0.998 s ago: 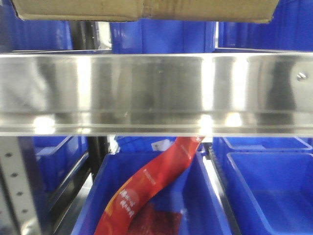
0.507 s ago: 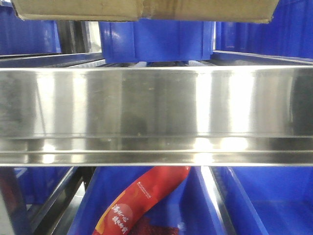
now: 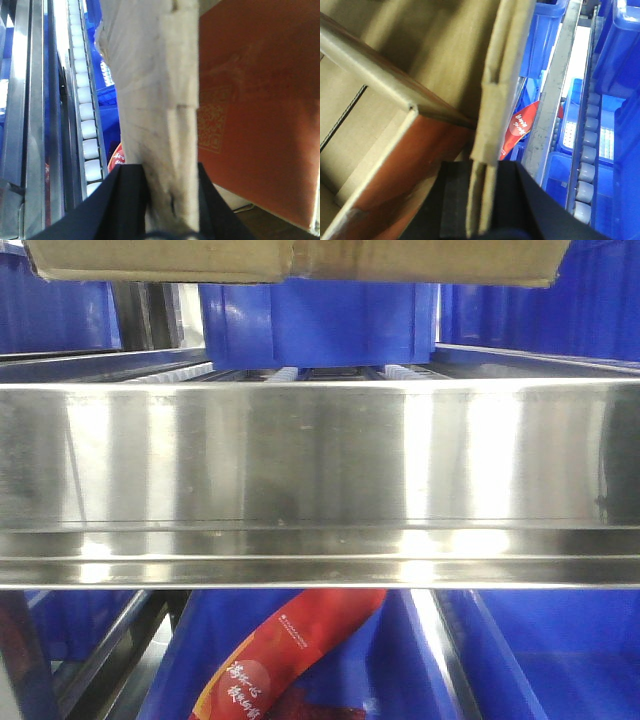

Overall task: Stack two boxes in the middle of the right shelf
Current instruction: 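Turn and align the base facing the middle shelf, then lower the held boxes onto the middle roller shelf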

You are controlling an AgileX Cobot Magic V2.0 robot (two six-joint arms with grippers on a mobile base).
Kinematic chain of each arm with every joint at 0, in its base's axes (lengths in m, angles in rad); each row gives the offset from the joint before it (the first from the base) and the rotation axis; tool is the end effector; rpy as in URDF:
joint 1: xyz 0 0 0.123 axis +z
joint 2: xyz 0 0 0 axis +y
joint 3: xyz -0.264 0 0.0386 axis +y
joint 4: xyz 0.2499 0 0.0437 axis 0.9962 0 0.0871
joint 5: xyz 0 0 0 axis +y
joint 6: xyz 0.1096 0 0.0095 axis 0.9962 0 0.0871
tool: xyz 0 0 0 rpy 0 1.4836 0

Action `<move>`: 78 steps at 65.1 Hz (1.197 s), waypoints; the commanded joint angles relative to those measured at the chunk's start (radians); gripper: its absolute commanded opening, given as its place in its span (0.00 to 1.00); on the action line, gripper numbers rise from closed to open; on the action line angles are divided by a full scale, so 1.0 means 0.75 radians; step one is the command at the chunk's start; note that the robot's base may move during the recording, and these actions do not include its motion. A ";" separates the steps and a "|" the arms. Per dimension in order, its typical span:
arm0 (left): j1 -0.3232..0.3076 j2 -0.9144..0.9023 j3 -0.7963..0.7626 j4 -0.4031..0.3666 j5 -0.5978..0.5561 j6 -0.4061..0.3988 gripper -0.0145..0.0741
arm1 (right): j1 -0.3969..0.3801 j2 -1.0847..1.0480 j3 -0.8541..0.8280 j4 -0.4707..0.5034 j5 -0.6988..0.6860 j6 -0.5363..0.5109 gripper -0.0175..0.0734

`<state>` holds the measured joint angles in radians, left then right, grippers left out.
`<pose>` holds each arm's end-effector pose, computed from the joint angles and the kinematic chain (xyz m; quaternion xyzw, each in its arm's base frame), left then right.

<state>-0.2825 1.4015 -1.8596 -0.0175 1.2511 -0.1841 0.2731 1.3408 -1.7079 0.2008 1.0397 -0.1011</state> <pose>0.2704 -0.0804 0.4680 0.0456 0.9067 -0.1054 0.4058 0.2701 0.0953 0.4602 -0.1593 0.8620 0.1402 0.4603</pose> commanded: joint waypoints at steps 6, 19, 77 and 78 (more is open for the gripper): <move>0.006 -0.022 -0.020 0.043 -0.040 -0.004 0.04 | -0.012 -0.017 -0.017 -0.055 -0.061 -0.027 0.02; 0.006 -0.022 -0.020 0.043 -0.040 -0.004 0.04 | -0.012 -0.017 -0.017 -0.055 -0.061 -0.027 0.02; 0.006 0.131 -0.020 0.162 -0.040 -0.004 0.04 | -0.012 0.109 -0.017 -0.043 0.099 -0.027 0.02; 0.006 0.142 -0.020 0.166 -0.040 -0.004 0.04 | -0.012 0.119 -0.017 -0.043 0.108 -0.027 0.02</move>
<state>-0.2825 1.4668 -1.8658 0.0195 1.2529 -0.1841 0.2731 1.3979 -1.7137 0.2008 1.0900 -0.1011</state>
